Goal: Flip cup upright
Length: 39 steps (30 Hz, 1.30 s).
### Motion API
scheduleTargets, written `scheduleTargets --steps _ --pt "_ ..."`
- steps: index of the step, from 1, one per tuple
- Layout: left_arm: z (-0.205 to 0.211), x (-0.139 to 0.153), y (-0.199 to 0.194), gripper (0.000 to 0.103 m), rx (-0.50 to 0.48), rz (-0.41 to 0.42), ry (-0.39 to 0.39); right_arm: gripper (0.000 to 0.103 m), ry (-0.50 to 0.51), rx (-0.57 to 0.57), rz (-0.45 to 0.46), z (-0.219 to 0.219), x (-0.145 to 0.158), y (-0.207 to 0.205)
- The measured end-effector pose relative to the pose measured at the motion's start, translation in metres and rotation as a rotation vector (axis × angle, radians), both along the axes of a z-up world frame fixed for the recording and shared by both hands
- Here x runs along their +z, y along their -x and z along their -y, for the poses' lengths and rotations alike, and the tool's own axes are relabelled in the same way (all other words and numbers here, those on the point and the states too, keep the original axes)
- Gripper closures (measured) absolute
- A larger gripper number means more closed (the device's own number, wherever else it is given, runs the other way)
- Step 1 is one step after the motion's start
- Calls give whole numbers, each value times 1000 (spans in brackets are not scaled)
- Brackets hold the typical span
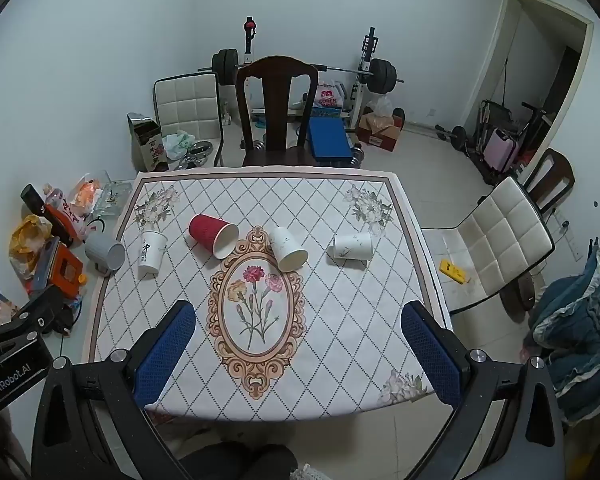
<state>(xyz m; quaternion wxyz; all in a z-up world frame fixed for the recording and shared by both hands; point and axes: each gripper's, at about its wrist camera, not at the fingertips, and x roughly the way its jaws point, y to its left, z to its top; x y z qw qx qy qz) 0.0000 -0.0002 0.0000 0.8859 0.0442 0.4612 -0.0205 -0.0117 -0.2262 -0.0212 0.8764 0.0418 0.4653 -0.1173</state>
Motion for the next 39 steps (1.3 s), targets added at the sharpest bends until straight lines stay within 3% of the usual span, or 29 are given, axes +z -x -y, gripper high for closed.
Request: scheduleTargets --steps 14,39 --pt "1 0 0 0 -1 6 -7 0 -18 -4 -1 -10 5 3" --pt "5 27 -1 0 -11 25 -7 0 -37 -6 18 -2 17 2"
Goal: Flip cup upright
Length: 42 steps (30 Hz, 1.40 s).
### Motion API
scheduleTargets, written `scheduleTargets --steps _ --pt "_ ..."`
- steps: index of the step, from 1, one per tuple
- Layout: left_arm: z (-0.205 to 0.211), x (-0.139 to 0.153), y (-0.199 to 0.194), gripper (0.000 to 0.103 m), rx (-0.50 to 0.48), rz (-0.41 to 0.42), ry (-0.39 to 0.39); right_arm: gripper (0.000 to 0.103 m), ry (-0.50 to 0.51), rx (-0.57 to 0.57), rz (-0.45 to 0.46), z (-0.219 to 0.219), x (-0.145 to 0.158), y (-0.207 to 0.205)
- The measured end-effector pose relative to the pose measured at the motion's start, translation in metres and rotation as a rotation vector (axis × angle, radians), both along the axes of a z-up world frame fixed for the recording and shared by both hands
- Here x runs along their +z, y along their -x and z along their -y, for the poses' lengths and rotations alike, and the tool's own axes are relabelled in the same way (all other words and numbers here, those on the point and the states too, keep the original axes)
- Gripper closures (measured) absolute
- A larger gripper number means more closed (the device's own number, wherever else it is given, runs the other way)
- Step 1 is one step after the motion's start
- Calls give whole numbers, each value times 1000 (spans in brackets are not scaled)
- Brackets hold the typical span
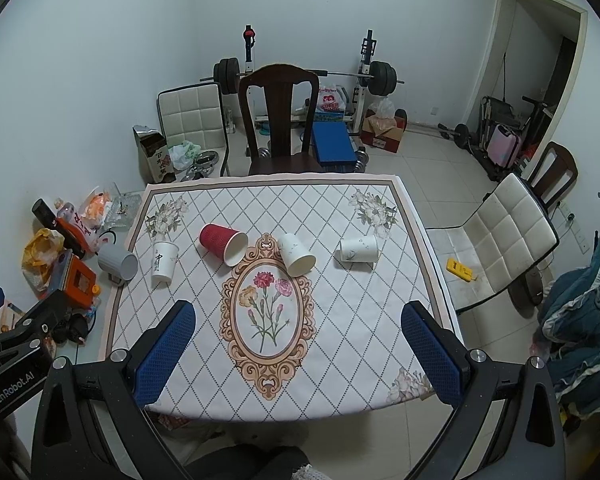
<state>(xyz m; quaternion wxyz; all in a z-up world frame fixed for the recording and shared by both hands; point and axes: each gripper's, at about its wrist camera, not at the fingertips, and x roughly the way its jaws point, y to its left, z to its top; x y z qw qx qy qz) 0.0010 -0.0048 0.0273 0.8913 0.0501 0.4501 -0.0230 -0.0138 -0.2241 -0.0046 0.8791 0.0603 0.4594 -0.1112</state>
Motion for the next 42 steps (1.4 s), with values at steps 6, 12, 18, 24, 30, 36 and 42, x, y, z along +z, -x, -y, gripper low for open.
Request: scheduleTargets --steps 6,12,18,24,30,36,42 --pt "0 2 1 0 0 2 0 0 0 1 2 -2 9 -1" --pt "0 2 1 0 0 5 2 0 -2 4 3 -3 10 0" --pt "0 2 2 0 -1 7 1 0 -3 8 7 -5 16 0" --pt "0 2 2 0 -3 6 3 0 2 9 8 -6 15 -1" --pt "1 12 1 0 -6 7 7 0 0 6 10 -7 17 -2" --pt "2 16 1 0 -7 5 10 0 0 8 9 -7 17 -1" --pt "3 16 0 0 -4 5 9 0 -4 8 9 -6 14 -1"
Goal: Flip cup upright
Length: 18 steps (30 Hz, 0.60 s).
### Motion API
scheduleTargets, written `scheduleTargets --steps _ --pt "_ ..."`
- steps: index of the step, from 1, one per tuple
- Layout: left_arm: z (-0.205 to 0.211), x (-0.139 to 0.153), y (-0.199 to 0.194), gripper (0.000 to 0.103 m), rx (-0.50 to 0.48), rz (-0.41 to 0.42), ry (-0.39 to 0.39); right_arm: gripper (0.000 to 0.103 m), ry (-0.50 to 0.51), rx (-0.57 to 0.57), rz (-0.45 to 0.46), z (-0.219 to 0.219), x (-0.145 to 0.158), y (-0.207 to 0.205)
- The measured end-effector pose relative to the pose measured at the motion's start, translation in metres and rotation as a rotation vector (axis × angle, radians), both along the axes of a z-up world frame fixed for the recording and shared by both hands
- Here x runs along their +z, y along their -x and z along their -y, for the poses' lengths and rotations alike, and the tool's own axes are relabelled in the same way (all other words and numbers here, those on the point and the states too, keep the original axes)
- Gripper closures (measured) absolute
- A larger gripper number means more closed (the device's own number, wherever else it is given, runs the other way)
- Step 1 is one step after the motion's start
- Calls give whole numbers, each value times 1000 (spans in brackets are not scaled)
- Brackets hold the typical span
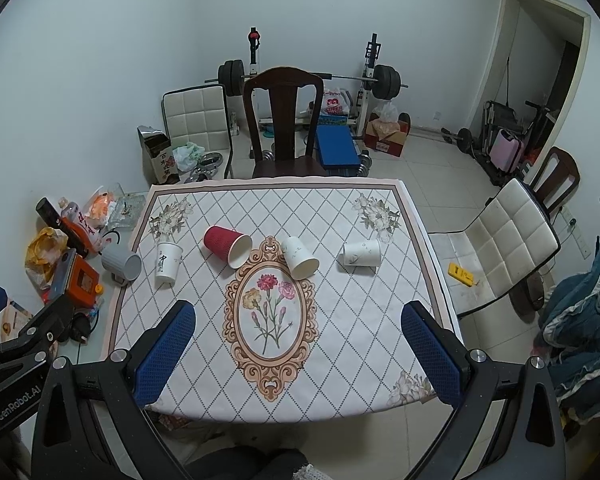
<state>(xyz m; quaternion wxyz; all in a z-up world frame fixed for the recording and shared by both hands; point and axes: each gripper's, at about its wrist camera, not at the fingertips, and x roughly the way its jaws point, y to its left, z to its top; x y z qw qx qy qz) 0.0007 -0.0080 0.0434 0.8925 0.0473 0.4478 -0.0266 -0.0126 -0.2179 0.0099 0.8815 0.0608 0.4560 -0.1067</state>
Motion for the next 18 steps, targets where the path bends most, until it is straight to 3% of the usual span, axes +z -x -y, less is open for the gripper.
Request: scheduleTargets --steps 12,18 --pt "0 -14 -4 0 22 -1 -2 0 -15 18 -11 3 -11 -4" --pt "-2 -49 -19 0 83 -15 -40 0 -44 26 -47 17 -44 -19"
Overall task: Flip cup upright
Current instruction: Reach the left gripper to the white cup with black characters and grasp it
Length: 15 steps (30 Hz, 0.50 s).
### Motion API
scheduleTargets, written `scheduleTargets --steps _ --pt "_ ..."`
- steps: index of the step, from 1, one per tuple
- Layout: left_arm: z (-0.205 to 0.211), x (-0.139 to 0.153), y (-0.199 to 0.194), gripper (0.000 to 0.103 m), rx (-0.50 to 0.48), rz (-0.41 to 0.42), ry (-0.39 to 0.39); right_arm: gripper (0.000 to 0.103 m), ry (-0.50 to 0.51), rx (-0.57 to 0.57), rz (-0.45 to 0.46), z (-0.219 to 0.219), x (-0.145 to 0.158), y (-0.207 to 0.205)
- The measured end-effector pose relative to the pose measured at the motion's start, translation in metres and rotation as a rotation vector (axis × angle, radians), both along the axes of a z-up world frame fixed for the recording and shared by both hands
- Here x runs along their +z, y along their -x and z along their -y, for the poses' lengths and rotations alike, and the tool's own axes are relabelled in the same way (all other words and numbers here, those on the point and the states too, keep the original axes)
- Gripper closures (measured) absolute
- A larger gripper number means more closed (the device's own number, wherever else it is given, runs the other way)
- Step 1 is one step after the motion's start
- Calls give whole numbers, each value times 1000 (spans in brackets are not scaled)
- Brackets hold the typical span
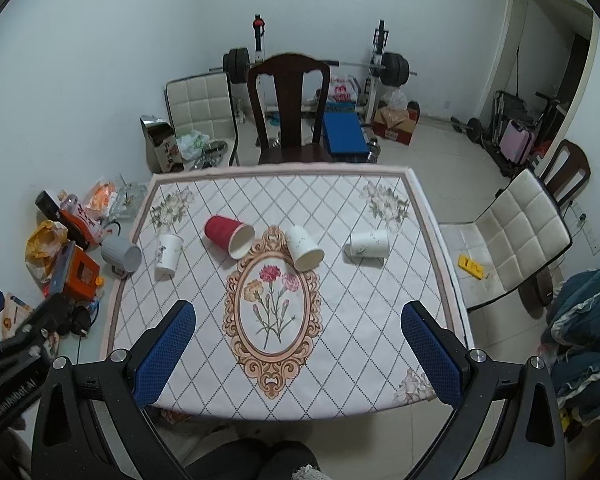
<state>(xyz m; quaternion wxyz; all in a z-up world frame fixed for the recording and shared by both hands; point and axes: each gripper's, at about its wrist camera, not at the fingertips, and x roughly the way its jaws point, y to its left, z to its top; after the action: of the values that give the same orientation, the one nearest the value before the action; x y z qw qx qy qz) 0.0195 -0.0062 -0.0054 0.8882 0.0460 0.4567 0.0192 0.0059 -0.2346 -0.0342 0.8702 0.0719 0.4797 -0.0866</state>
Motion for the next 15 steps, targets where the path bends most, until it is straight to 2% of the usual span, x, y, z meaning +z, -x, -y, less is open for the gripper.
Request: scheduleTargets --steps 4,7,15 --pt "-10 -39 -20 0 52 -24 -59 0 -32 20 -64 5 -43 -17" --pt "-22 -76 -41 0 71 -99 -75 0 -23 28 -111 2 -78 -33" --pt "-44 -150 -99 0 77 -244 -123 0 -36 57 -268 -26 -177 -85"
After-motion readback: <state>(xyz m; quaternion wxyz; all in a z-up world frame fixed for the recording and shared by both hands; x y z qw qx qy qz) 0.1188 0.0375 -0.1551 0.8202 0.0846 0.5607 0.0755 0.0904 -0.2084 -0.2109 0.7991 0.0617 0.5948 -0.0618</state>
